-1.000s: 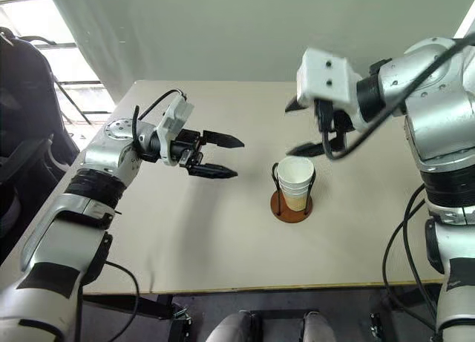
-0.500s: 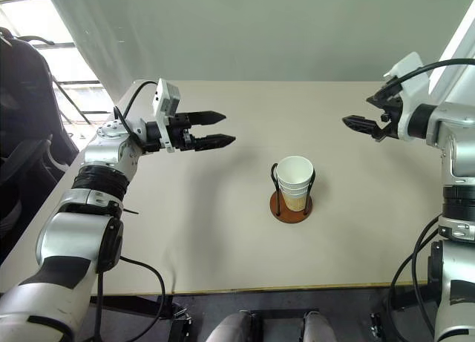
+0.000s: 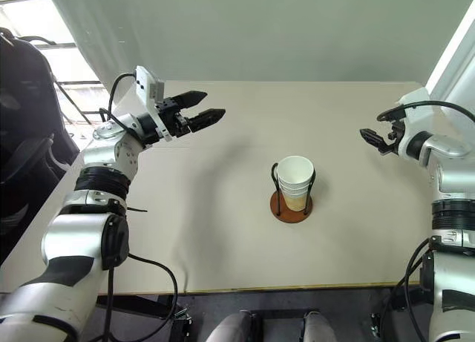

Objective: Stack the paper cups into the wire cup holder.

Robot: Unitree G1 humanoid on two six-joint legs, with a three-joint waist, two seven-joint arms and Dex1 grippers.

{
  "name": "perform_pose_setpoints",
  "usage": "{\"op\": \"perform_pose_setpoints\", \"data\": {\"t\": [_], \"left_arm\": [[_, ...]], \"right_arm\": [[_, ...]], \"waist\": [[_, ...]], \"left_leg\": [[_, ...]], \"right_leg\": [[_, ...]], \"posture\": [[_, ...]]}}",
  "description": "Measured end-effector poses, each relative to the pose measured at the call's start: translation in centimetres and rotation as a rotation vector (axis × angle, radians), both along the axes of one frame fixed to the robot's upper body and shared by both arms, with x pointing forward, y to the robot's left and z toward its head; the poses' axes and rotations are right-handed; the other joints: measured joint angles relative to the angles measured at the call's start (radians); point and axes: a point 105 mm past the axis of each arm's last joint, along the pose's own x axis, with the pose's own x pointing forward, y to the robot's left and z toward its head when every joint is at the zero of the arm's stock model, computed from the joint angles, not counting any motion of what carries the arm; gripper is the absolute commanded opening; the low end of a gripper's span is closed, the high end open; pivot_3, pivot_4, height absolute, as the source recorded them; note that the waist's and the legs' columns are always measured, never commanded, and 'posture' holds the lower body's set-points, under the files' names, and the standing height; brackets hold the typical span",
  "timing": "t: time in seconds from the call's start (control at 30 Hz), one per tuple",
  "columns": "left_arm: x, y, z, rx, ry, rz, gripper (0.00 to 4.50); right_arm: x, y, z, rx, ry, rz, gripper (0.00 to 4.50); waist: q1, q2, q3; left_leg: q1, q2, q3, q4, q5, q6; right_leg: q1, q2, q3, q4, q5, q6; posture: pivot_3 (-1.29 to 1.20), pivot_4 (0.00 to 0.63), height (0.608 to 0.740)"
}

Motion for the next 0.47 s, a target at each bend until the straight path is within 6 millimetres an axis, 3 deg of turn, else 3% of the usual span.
{"op": "perform_pose_setpoints", "data": {"t": [0.17,0.47], "left_arm": [[-0.29,0.01,-1.02,0.011,0.011,0.008,4.5],[-0.33,0.33,-0.54,-0.062,-0.022,0.076,4.5]], "right_arm": [[0.52,-0.35,-0.47,0.01,-0.026,-0.051,4.03],[0.75,-0.96,-0.62,0.04,-0.104,-0.128,4.03]], "waist": [[0.0,0.0,0.0],[0.002,0.0,0.0]], "left_leg": [[0.0,0.0,0.0,0.0,0.0,0.0],[0.002,0.0,-0.001,0.001,-0.001,0.001]], "right_leg": [[0.0,0.0,0.0,0.0,0.002,-0.001],[0.001,0.0,-0.001,0.0,0.004,-0.002]], "posture": [[0.0,0.15,0.74],[0.0,0.15,0.74]]}}
